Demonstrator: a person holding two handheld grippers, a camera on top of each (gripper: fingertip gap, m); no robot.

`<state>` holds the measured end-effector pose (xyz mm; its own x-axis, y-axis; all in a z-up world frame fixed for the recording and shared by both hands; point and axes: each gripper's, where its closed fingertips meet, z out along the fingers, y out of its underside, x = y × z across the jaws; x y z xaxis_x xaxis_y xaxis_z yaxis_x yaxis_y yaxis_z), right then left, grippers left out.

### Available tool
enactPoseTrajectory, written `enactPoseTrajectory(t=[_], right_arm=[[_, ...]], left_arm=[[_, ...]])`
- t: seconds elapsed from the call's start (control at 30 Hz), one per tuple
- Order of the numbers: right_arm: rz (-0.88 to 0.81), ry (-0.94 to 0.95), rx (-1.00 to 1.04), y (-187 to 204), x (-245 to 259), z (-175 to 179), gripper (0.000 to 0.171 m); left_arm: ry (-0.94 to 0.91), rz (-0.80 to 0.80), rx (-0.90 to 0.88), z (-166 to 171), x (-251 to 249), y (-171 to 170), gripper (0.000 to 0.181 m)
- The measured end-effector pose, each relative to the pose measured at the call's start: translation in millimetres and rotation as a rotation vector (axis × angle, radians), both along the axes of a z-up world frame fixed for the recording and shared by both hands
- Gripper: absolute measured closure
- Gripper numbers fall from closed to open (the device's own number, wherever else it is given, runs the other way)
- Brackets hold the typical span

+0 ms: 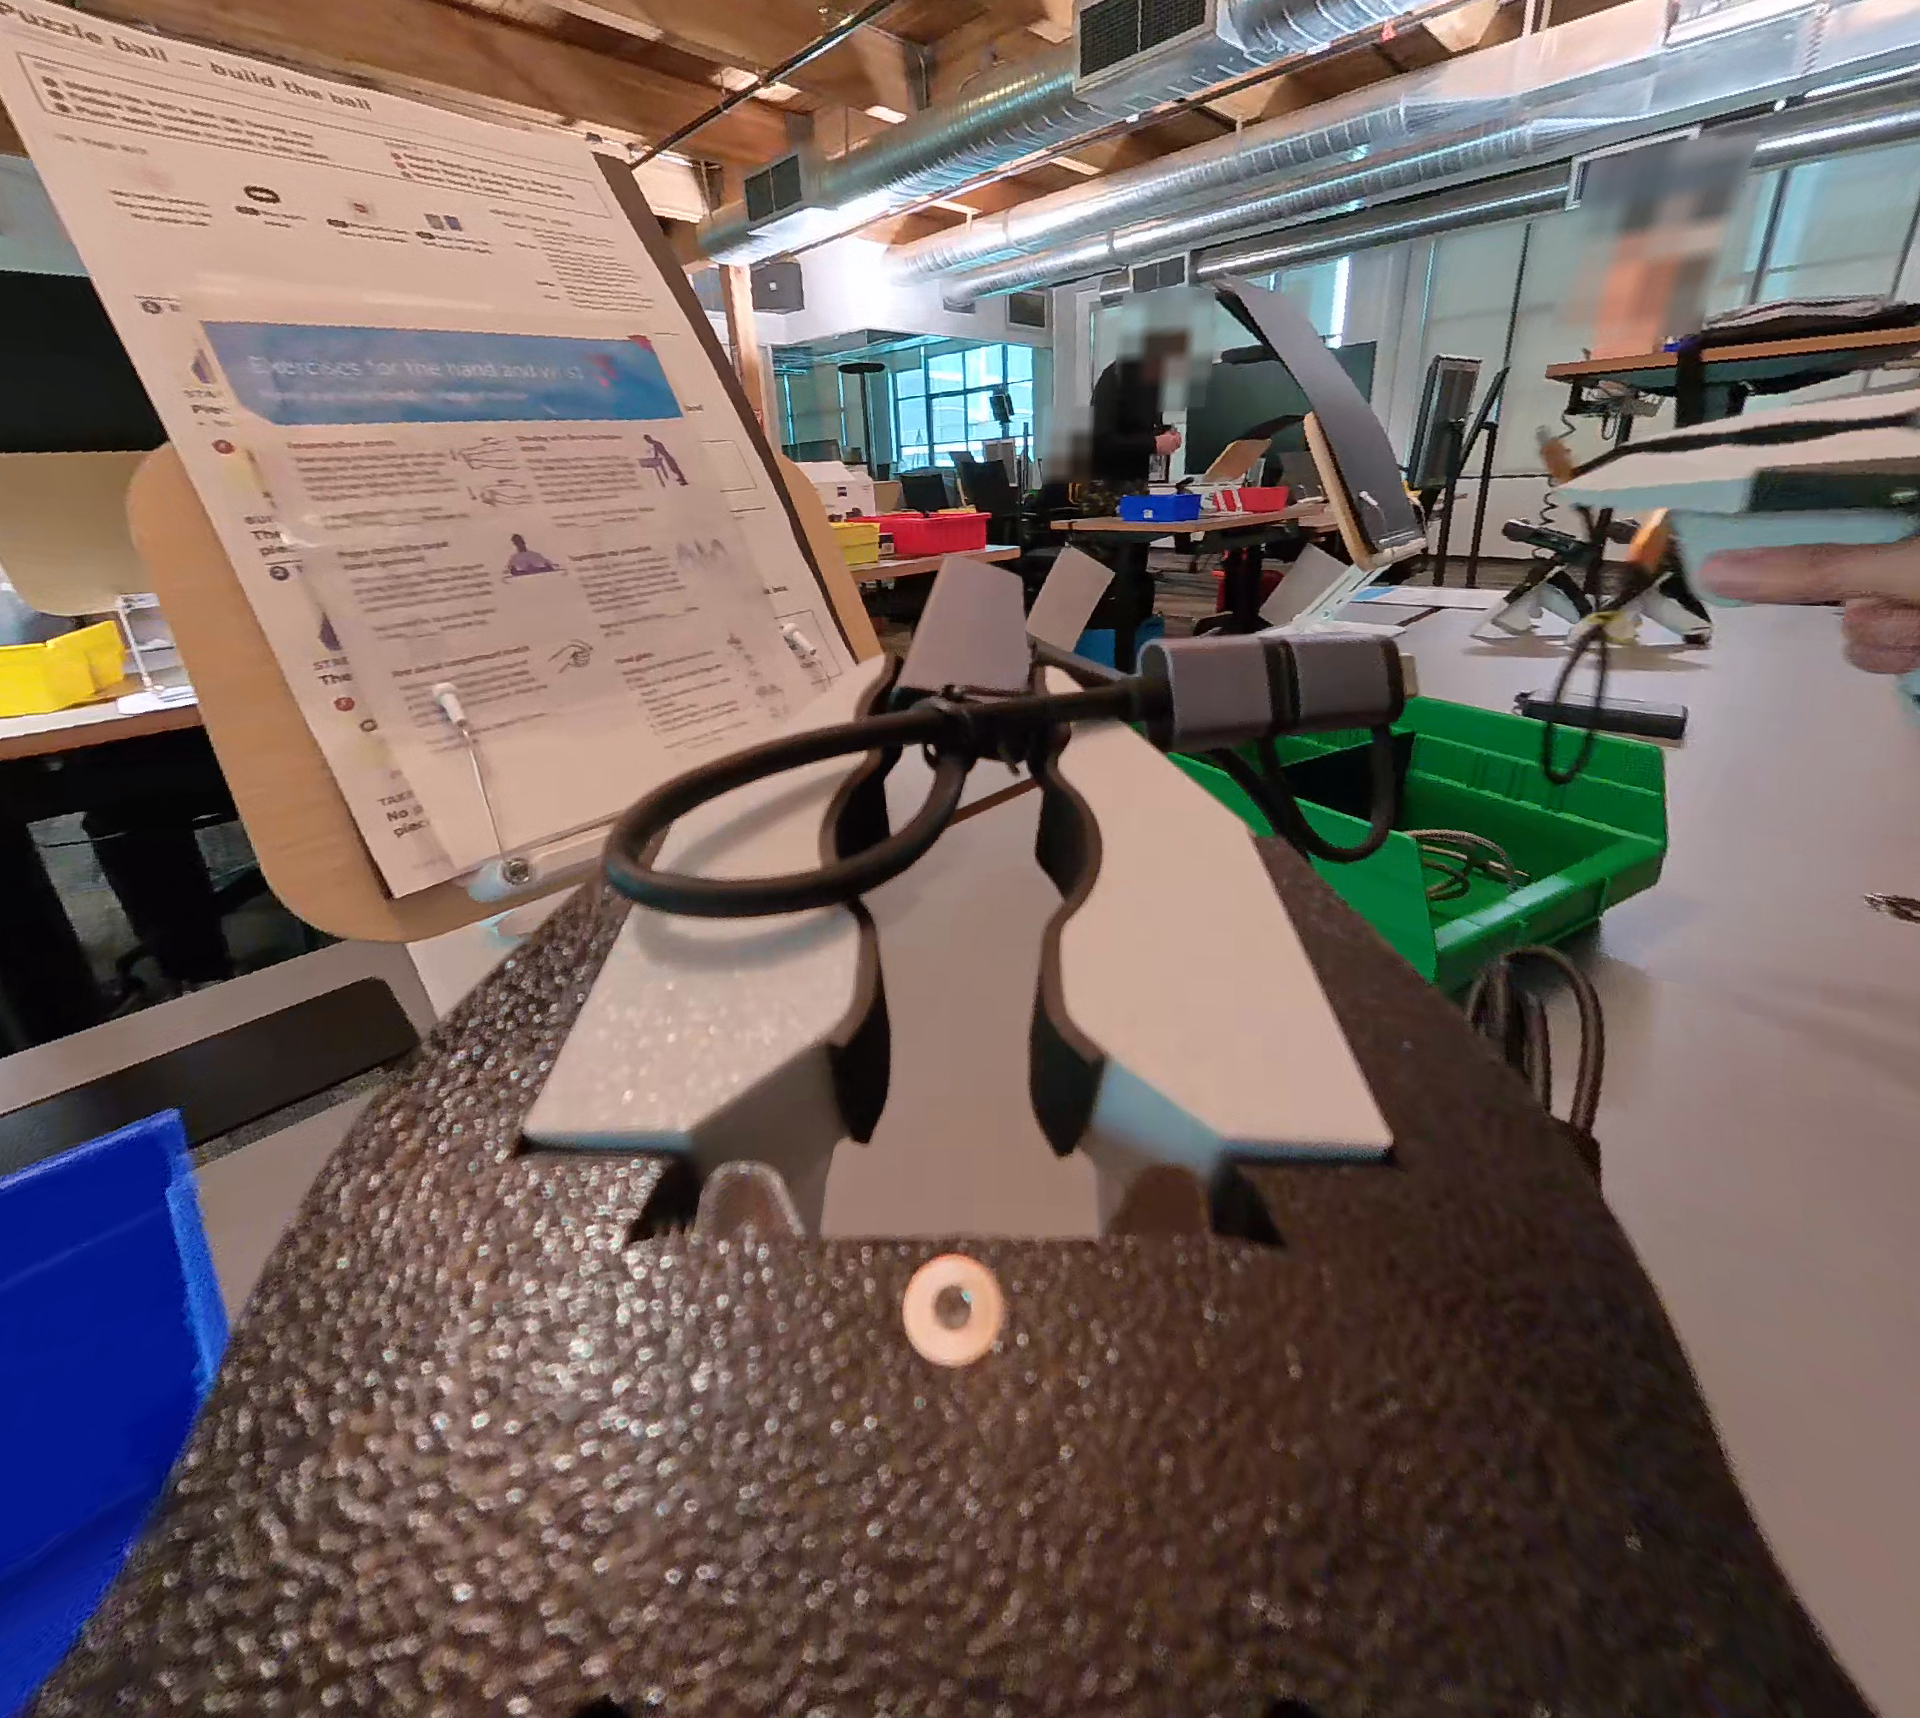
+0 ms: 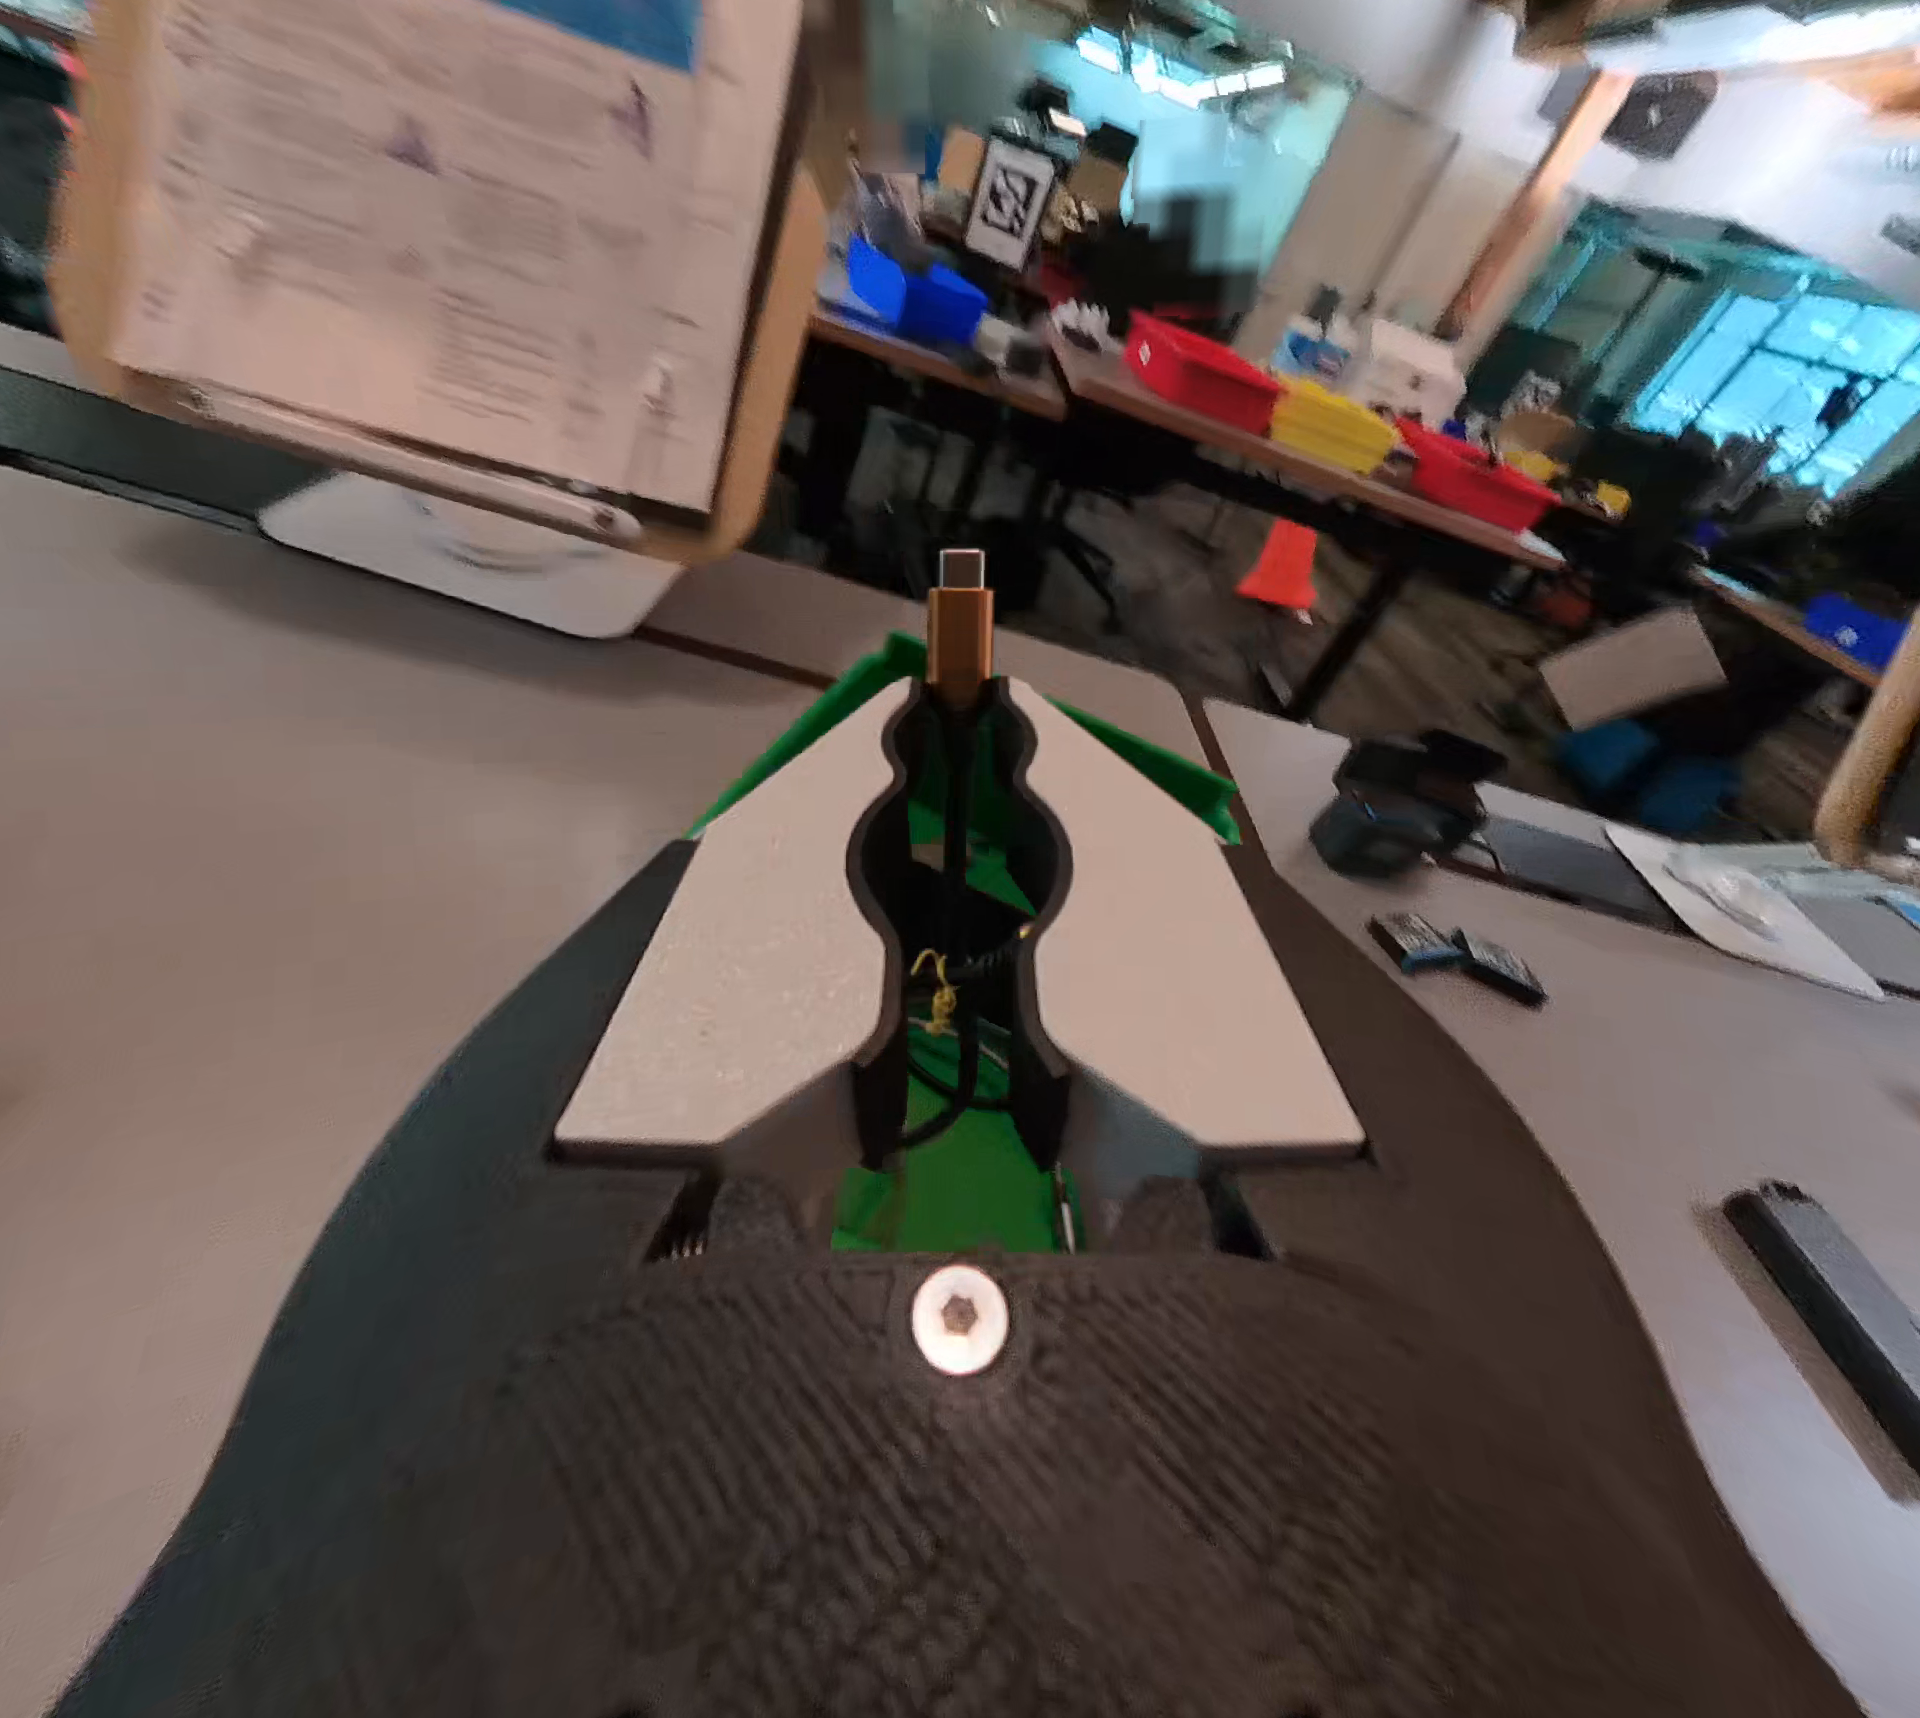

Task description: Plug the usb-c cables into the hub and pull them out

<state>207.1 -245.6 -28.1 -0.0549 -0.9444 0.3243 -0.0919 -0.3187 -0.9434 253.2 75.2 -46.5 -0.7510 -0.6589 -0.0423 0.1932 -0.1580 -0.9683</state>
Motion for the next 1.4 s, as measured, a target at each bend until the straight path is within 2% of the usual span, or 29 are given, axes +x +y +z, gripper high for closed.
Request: enactPoseTrajectory(t=[0.17,0.27,0.4,0.43,0.5,0.6,0.67,0.77,0.93,1.0,1.07,1.17,1.4], right_arm=[[-0.048,0.193,0.002,-24.0,36.4,-55.0,0.16],[-0.058,0.282,0.084,-35.3,51.8,-90.2,0.161],[-0.192,0.518,0.072,-78.4,46.8,-142.0,0.16],[-0.207,0.593,0.083,-84.7,40.2,-153.4,0.155],[-0.244,0.626,0.069,-97.8,31.5,-157.5,0.142],[-0.28,0.581,-0.024,-110.5,23.4,-141.2,0.107],[-0.295,0.522,-0.016,-110.1,17.0,-123.0,0.1],[-0.164,0.393,0.039,-68.9,11.8,-93.0,0.094],[0.403,0.173,0.221,98.6,-3.6,-59.6,0.093],[0.578,0.067,0.308,157.4,-16.3,-44.9,0.098],[0.674,0.009,0.367,197.5,-24.7,-38.3,0.106],[0.705,-0.062,0.362,227.1,-25.7,-35.4,0.119],[0.643,-0.139,0.313,239.8,-15.3,-37.4,0.132]], left_arm=[[-0.007,-0.032,0.024,-3.2,-3.5,-7.1,0.16],[-0.015,-0.041,0.039,-4.0,-5.2,-9.6,0.16],[-0.014,-0.043,0.053,-6.3,-4.9,-11.0,0.16],[-0.013,-0.042,0.052,-6.4,-4.5,-10.7,0.16],[-0.005,-0.046,0.049,-6.7,-4.0,-10.6,0.16],[0.003,-0.044,0.05,-7.9,-3.1,-11.1,0.16],[0.002,-0.048,0.057,-8.9,-3.7,-13.0,0.16],[-0.003,-0.067,0.066,-9.9,-6.3,-17.4,0.16],[-0.003,-0.178,0.047,-9.4,-19.3,-31.9,0.16],[-0.013,-0.227,0.049,-9.9,-26.8,-39.2,0.16],[-0.034,-0.254,0.062,-10.1,-33.0,-45.0,0.16],[-0.043,-0.267,0.079,-11.6,-37.0,-50.3,0.16],[0.036,-0.243,0.044,-14.5,-30.6,-53.1,0.16]])
